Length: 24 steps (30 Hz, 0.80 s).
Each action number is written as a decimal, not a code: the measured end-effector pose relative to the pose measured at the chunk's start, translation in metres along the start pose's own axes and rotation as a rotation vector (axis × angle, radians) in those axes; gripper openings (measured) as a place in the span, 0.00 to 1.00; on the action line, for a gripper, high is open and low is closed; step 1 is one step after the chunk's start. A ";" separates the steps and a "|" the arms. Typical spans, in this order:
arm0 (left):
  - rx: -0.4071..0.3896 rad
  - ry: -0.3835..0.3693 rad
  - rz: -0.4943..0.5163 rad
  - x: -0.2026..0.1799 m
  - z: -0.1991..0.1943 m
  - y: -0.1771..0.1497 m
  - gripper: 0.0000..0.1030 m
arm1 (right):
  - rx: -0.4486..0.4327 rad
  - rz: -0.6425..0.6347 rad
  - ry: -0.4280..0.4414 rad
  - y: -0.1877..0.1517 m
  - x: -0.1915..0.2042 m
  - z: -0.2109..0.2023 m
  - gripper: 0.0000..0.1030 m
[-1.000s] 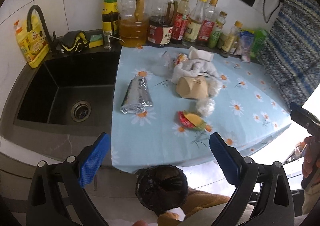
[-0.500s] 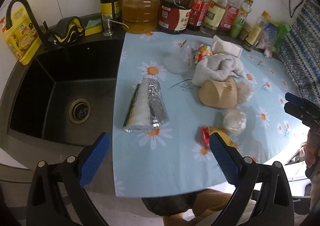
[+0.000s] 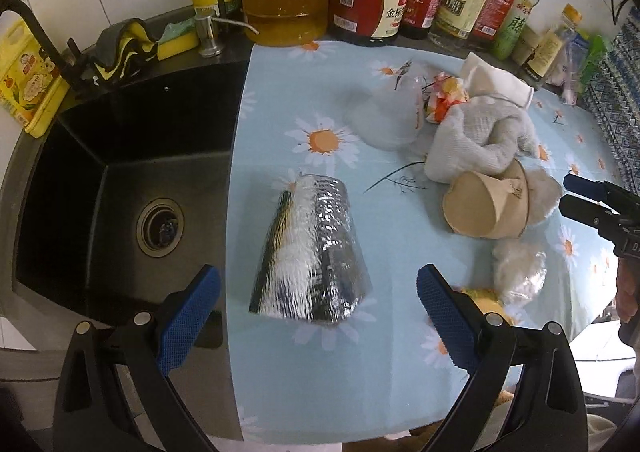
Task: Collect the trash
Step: 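Reach the left tool to the foil wrapper while the right tool reaches the plastic bag, then close the left tool on the foil wrapper while the right tool grasps the plastic bag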
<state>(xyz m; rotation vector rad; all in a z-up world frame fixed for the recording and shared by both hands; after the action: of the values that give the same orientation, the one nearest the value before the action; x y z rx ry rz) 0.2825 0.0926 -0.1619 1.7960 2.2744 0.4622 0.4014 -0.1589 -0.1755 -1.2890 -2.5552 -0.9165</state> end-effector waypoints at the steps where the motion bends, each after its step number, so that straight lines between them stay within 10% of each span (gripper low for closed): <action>1: 0.005 0.001 0.000 0.000 0.003 0.002 0.92 | 0.010 -0.002 0.000 0.001 -0.002 0.005 0.68; 24: 0.036 -0.005 0.014 0.000 0.023 0.008 0.58 | 0.041 0.029 0.016 0.001 -0.011 0.019 0.47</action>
<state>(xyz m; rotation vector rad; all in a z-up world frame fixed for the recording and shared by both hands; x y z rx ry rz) 0.2979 0.0973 -0.1806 1.8291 2.2825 0.4212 0.4120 -0.1549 -0.1939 -1.2988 -2.5223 -0.8615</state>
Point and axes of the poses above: each gripper's, at about its wrist camera, not at the fingertips, and z roughly the way its jaws point, x to its left, y to its top, the point moved 3 cm from there along z, roughly the way its jaws point, and after that the axes turned 5 degrees about y, right-handed, at the moved point
